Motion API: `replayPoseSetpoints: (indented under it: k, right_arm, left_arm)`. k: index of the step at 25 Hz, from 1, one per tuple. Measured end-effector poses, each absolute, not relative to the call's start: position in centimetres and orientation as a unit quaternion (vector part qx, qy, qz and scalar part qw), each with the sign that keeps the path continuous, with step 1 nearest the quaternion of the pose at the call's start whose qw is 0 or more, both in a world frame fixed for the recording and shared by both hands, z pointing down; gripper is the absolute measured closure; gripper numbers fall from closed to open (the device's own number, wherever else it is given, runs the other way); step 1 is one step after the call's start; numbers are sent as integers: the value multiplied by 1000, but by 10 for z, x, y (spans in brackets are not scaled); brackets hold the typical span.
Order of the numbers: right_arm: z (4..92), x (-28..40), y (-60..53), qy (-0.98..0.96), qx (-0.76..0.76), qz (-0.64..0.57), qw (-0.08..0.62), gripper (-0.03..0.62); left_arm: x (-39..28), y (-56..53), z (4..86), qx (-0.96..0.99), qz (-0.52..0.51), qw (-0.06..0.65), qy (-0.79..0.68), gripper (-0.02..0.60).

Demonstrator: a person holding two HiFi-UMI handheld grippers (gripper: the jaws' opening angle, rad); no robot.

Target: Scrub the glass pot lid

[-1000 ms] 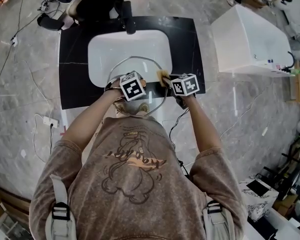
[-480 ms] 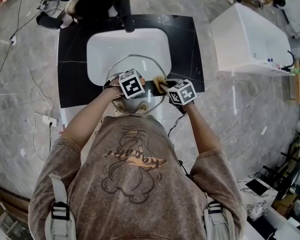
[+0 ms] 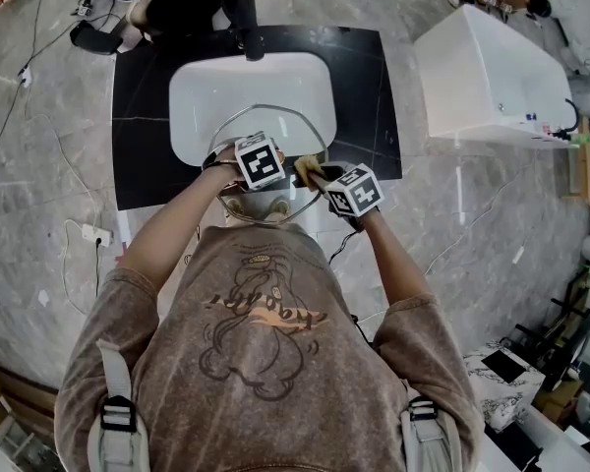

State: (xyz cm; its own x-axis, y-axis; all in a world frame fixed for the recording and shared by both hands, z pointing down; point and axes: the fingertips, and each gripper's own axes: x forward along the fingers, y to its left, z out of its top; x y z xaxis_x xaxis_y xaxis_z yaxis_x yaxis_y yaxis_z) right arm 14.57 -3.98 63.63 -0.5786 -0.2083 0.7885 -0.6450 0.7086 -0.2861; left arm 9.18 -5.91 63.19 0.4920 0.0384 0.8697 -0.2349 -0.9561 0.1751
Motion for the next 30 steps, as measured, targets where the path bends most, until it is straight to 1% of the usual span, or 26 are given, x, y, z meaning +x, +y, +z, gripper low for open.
replayPoseSetpoints:
  k: [3,8,25,30]
  right_arm:
    - [636,141,-33,-844,248,286,381,546]
    - [635,133,-21,-845,245,290,376,546]
    - [632,108,0,-843,266,305,353,546]
    - [631,96,8,-847,249,310,352,546]
  left_arm:
    - [96,-60,629,857,495,134,-52,394]
    - [86,-57,638,838,525,138,-54,394]
    - [84,-56,637,825,543,147,-52,393]
    - [85,-56,638,823,547,145,-47,391]
